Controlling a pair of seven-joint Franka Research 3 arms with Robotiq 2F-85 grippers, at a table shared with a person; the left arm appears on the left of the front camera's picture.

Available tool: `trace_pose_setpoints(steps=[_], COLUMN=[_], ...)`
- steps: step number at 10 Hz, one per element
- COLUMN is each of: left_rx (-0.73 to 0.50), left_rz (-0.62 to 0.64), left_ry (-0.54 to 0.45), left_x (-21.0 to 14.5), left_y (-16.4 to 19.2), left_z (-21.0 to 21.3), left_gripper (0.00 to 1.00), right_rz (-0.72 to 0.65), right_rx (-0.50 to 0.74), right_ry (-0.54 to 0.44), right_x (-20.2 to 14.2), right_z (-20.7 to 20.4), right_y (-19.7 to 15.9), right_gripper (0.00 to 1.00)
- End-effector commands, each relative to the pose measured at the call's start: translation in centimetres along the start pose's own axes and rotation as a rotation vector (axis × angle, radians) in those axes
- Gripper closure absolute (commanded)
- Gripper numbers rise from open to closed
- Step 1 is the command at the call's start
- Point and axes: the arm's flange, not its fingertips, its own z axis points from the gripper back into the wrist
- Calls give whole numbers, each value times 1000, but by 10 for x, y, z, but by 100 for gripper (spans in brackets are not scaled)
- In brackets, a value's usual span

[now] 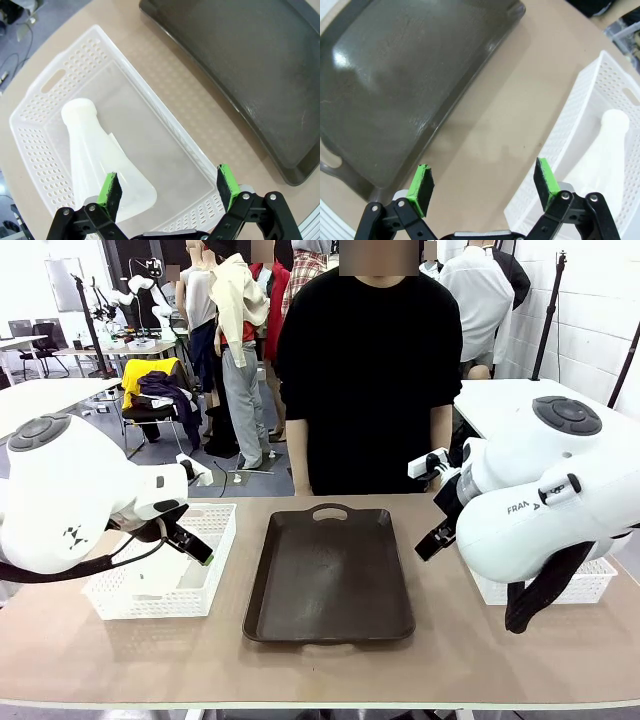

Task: Prepare the laboratory tools.
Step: Pick up the Big flask that the person points to.

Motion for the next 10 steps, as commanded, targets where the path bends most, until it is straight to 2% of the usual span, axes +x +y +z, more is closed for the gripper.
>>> trace_pose_setpoints(steps=[1, 2, 5, 6, 7, 10], left_rx=[-12, -68, -382, -510, -569, -785], left_rz=[81, 131, 271, 335, 400, 585], left_ry=[-123, -172, -263, -298, -333, -398], left_x=[17, 26, 33, 28, 17, -29], left_y=[2, 7, 31, 45, 57, 94], left_z=[36, 55, 110, 123, 134, 148], left_gripper=[0, 0, 0, 0, 0, 0], right_rz=[-85, -121, -303, -363, -438, -622], right_rx=[91, 167, 490, 602, 711, 949], right_ry=[-18, -37, -65, -49, -60, -161], right_x=[15, 24, 33, 29, 20, -13], right_z=[43, 65, 115, 123, 130, 131], right_y=[-15, -27, -80, -104, -124, -167], right_gripper=[0, 0, 0, 0, 0, 0])
